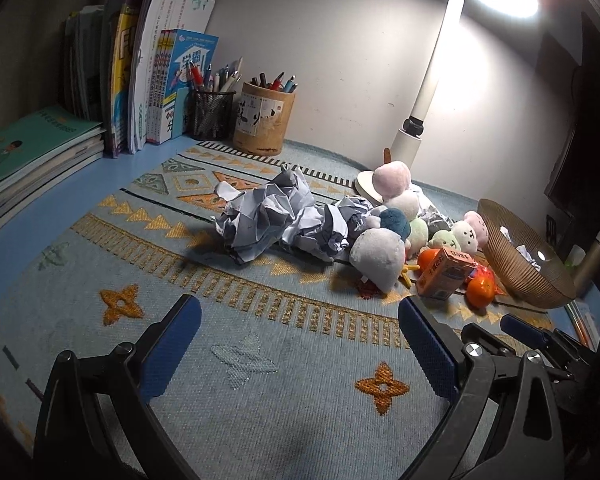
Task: Organize objects
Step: 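Move both tools toward the cluster of paper balls near the books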
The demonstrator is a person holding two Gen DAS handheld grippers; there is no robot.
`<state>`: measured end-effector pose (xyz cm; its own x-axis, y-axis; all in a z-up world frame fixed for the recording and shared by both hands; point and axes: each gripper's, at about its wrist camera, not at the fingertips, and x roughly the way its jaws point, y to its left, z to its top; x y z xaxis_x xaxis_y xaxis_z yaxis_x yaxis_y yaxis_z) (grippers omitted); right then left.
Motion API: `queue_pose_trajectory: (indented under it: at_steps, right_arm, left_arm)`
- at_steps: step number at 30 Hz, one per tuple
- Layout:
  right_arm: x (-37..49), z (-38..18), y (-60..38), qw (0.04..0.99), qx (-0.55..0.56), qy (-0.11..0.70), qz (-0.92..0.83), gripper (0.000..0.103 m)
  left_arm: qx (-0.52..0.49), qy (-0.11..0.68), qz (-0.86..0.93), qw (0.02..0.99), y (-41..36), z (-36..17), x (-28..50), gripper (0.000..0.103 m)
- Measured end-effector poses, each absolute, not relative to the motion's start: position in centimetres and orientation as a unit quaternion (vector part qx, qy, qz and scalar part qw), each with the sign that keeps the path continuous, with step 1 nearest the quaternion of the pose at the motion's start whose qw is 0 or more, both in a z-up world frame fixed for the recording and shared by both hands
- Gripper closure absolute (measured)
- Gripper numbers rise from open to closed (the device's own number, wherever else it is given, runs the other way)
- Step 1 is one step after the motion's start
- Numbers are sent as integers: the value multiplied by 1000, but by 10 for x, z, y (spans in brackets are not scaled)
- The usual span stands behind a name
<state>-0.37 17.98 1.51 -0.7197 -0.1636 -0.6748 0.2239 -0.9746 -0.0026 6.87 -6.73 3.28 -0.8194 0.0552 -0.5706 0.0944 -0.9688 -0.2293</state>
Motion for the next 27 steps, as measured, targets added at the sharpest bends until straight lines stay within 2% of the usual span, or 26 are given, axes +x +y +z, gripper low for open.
queue_pose_trajectory:
  at_steps: [8,12,16,20,27]
  right_arm:
    - [-3,18,166,108,360,74,-924,38]
    - [0,50,137,158,327,110,-925,38]
    - [-21,83,100,238,312,109,-913,38]
    - [-55,74,69,280,335,140,-889,38]
    - [-95,40,40,297,371,191,-859,38]
  left_arm:
    - [311,145,-939,3,-85,43,62,4]
    - [313,114,-943,17,-117,73,38,4]
    - [359,127,-924,-28,-134,64,-9,4]
    - [400,154,-901,-64,-141,36,-45,4]
    - [404,181,-892,-93,-142,17,-62,8]
